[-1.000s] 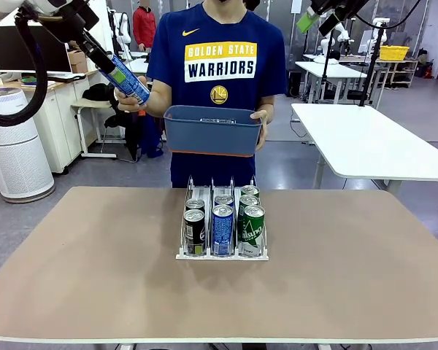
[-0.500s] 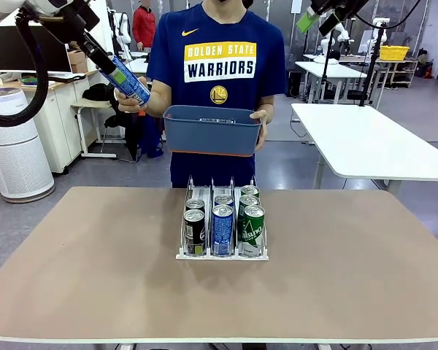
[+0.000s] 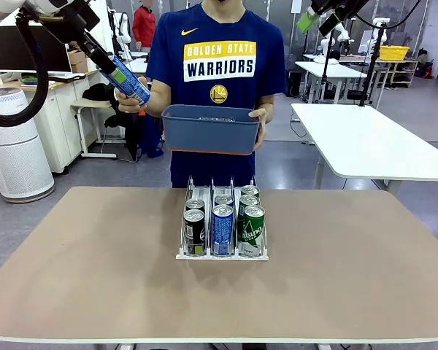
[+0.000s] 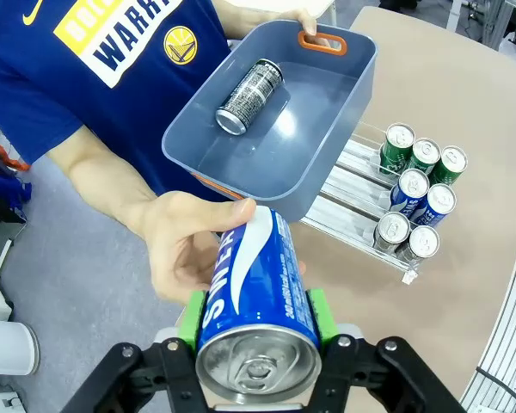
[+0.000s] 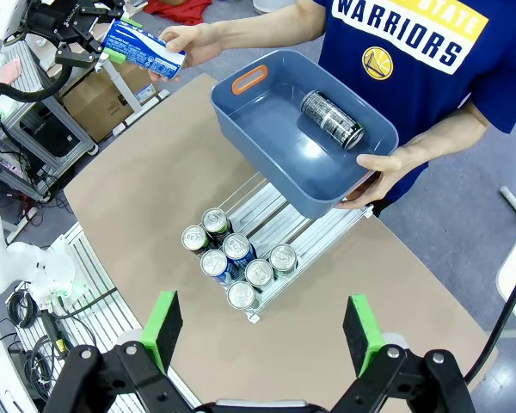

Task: Fill the beverage cans into the dispenser.
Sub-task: Place the picked Ionic drink in the line of the Automatic Can Dispenser with the same cans.

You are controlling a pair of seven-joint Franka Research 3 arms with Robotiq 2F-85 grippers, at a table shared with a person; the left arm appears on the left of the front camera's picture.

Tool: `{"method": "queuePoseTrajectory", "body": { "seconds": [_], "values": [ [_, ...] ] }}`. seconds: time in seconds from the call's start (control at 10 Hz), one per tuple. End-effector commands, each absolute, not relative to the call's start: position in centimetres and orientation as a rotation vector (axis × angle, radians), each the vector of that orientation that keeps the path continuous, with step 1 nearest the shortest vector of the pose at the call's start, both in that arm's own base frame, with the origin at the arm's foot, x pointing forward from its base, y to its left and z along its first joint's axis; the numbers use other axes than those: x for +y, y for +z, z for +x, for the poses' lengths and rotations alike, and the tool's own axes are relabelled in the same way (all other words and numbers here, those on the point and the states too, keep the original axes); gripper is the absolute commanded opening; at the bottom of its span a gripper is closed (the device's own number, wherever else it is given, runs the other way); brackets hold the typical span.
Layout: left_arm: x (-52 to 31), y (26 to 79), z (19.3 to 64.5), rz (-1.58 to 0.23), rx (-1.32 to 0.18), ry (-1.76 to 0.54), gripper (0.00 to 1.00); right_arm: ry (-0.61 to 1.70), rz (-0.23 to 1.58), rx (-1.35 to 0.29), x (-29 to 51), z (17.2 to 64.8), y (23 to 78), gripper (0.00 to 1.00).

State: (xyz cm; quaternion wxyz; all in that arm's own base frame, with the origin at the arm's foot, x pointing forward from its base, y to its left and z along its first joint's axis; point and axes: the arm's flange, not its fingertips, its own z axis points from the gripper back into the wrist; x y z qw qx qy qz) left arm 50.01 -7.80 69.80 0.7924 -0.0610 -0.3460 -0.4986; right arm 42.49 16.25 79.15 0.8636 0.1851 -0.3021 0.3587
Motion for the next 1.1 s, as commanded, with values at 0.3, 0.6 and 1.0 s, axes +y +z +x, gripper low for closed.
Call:
{"method": "queuePoseTrajectory", "body": {
  "seconds": [0.3, 0.6, 1.0],
  "values": [
    [-7.69, 69.95, 49.98, -0.124, -0.751, -1.079, 0.0, 0.747, 0.387, -0.629, 16.23, 42.45, 79.13, 1.0],
    [-7.69, 69.95, 49.98, -0.124, -0.751, -1.079, 0.0, 0.747, 0.387, -0.629, 16.23, 42.45, 79.13, 1.0],
    [-7.69, 69.95, 49.98, -0.124, -0.751, -1.079, 0.0, 0.747, 0.387, -0.629, 16.23, 42.45, 79.13, 1.0]
  ]
}}
